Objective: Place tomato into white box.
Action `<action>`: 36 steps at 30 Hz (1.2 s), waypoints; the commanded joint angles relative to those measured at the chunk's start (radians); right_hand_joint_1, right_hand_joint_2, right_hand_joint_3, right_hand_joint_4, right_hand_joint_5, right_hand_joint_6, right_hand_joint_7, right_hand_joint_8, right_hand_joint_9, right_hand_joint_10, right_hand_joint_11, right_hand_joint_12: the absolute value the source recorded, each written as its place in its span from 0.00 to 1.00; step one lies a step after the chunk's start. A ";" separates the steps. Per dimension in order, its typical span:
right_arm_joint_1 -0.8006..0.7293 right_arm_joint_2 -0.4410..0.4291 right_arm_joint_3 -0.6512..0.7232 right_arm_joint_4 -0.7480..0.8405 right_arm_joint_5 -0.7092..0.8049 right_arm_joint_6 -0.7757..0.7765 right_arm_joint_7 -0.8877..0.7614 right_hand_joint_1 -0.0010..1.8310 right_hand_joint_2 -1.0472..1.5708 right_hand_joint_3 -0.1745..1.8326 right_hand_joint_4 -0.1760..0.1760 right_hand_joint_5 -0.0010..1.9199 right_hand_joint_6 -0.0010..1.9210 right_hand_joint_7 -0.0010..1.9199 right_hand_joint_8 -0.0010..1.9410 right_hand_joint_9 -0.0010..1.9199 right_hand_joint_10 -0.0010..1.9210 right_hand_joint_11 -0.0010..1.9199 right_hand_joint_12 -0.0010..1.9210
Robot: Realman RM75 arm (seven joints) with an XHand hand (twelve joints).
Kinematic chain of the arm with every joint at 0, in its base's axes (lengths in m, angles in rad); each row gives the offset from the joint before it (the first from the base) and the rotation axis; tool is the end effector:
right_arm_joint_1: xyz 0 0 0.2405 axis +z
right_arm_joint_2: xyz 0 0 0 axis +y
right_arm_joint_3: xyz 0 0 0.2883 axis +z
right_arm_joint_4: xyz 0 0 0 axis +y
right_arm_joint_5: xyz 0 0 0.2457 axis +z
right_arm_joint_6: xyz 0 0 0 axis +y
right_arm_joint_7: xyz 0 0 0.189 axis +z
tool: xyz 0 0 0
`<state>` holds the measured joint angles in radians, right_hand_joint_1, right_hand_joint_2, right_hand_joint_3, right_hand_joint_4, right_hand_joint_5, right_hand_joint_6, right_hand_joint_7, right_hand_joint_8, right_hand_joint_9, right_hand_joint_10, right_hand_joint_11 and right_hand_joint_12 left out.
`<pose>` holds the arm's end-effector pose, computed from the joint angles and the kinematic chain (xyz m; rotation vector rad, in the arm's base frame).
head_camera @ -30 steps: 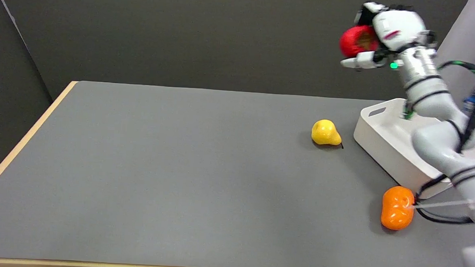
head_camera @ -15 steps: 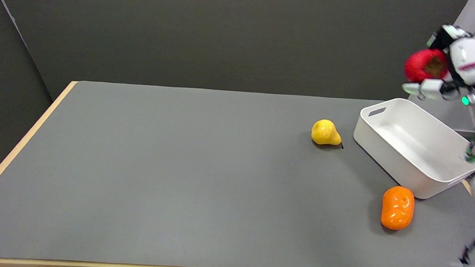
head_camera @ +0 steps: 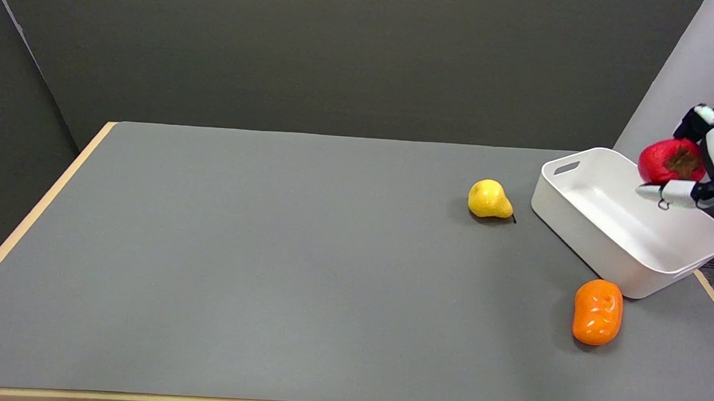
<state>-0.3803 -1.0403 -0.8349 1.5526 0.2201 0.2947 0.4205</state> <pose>-0.1699 -0.2646 0.6184 1.0551 0.2758 0.1387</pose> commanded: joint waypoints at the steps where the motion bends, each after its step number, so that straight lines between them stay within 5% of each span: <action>1: 0.017 0.063 -0.115 -0.137 0.021 -0.063 -0.005 0.64 0.81 0.27 0.30 0.31 0.81 0.45 0.69 0.45 0.68 0.40 0.88; 7: 0.061 0.066 -0.161 -0.143 0.091 -0.061 -0.005 0.63 0.85 0.18 0.27 0.29 0.81 0.44 0.70 0.42 0.67 0.37 0.88; 10: 0.074 0.066 -0.176 -0.136 0.173 -0.049 -0.005 0.62 0.86 0.18 0.35 0.29 0.82 0.42 0.69 0.40 0.65 0.35 0.88; 12: 0.076 0.066 -0.185 -0.132 0.205 -0.037 -0.005 0.46 0.71 0.53 0.94 0.24 0.59 0.35 0.50 0.36 0.65 0.32 0.87; 13: 0.076 0.066 -0.192 -0.128 0.226 -0.024 -0.005 0.44 0.69 0.57 1.00 0.24 0.56 0.34 0.45 0.34 0.64 0.31 0.86; 18: 0.070 0.064 -0.209 -0.100 0.288 0.027 -0.005 0.31 0.66 0.55 0.93 0.18 0.37 0.22 0.23 0.16 0.39 0.09 0.67; 21: 0.070 0.064 -0.219 -0.079 0.288 0.040 -0.005 0.24 0.64 0.57 0.88 0.13 0.29 0.15 0.18 0.08 0.30 0.01 0.59; 27: 0.078 0.065 -0.219 -0.066 0.292 0.037 -0.007 0.17 0.61 0.56 0.83 0.07 0.24 0.04 0.12 0.01 0.12 0.00 0.32; 36: 0.086 0.063 -0.283 -0.031 0.414 0.194 -0.005 0.16 0.62 0.54 0.81 0.06 0.22 0.02 0.08 0.00 0.05 0.00 0.16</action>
<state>-0.3147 -0.9801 -1.0294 1.4710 0.4751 0.3203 0.4149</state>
